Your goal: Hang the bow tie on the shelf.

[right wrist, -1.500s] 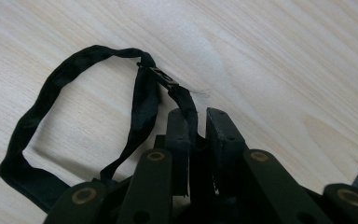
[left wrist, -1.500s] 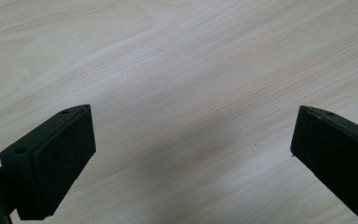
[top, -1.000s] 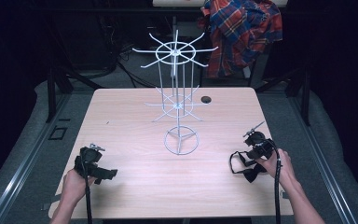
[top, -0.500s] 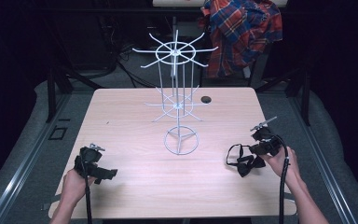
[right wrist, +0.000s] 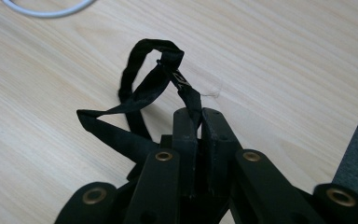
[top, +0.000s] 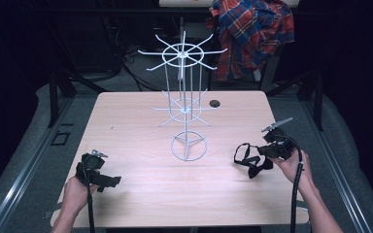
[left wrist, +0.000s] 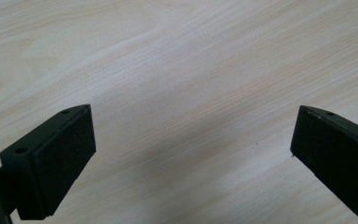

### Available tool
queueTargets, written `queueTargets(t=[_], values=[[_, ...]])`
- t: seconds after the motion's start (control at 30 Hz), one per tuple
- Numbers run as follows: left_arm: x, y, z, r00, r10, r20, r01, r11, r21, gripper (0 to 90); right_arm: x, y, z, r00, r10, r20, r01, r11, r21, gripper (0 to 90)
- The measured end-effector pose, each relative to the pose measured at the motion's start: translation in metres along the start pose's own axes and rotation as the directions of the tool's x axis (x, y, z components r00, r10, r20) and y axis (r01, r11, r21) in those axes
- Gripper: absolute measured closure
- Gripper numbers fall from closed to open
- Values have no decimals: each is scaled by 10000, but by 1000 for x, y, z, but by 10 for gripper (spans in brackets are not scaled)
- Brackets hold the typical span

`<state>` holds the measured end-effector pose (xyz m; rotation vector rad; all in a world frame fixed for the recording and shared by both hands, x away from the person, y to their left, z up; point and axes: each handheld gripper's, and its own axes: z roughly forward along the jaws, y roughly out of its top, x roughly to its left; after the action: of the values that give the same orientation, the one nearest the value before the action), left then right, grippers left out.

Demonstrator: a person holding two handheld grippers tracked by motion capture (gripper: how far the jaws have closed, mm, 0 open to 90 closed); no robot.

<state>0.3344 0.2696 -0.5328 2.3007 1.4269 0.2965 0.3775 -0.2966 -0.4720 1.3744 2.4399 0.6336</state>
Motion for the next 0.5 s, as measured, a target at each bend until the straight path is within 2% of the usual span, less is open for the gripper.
queueTargets(t=[0.3,0.5], values=[[0,0,0,10000,22,-5,-22,10000,-34,0,4,3,-13,10000,-31,-85,26,9987,-511,845],[0,0,0,10000,-34,3,34,10000,-14,0,14,9,-24,9993,-305,-226,284,9958,-868,845]])
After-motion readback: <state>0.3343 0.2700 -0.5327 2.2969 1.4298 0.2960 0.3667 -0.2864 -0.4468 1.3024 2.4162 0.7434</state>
